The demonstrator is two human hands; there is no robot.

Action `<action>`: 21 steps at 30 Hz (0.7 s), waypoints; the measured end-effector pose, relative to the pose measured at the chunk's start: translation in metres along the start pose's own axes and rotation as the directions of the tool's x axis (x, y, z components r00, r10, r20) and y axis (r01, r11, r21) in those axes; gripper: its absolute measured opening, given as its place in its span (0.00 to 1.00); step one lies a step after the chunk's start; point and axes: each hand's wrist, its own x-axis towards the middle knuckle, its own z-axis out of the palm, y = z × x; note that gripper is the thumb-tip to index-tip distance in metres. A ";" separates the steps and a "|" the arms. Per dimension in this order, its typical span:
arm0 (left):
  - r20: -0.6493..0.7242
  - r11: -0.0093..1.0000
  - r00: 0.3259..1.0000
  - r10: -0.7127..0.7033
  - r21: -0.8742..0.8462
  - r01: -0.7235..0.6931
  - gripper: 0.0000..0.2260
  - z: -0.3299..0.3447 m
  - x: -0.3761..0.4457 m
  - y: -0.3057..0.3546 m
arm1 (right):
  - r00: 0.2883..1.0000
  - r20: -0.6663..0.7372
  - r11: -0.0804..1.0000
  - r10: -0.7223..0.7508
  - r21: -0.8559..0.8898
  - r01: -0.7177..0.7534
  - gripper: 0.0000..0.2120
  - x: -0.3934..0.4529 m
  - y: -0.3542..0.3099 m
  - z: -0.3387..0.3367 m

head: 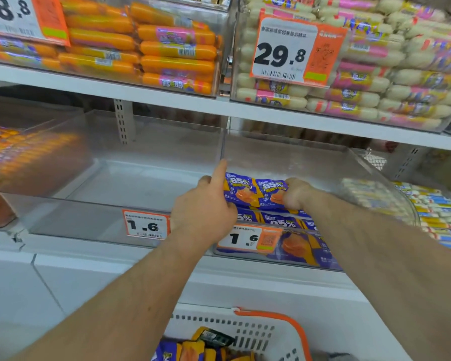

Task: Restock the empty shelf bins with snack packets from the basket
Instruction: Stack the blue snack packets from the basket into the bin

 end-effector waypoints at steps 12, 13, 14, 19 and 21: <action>0.022 1.000 1.000 0.007 -0.004 -0.007 0.33 0.000 0.001 0.000 | 0.999 0.026 0.990 -0.021 -0.139 0.024 0.16 -0.003 0.001 0.001; 0.026 1.000 1.000 0.010 -0.004 -0.010 0.34 -0.001 0.001 0.000 | 1.000 0.016 0.991 -0.021 -0.130 0.023 0.18 -0.006 0.000 -0.002; 0.030 1.000 0.999 0.014 -0.004 -0.014 0.34 -0.001 0.001 -0.001 | 1.000 0.000 0.993 -0.024 -0.118 0.023 0.19 -0.010 -0.001 -0.005; 0.084 0.999 0.996 0.029 -0.040 -0.026 0.33 -0.005 0.001 0.000 | 0.977 -0.208 0.997 -0.047 0.058 0.060 0.19 -0.052 -0.010 -0.024; 0.109 0.997 0.993 0.045 -0.070 -0.037 0.34 -0.010 0.000 0.001 | 0.883 -0.448 0.981 -0.143 0.051 0.185 0.18 -0.080 -0.015 -0.025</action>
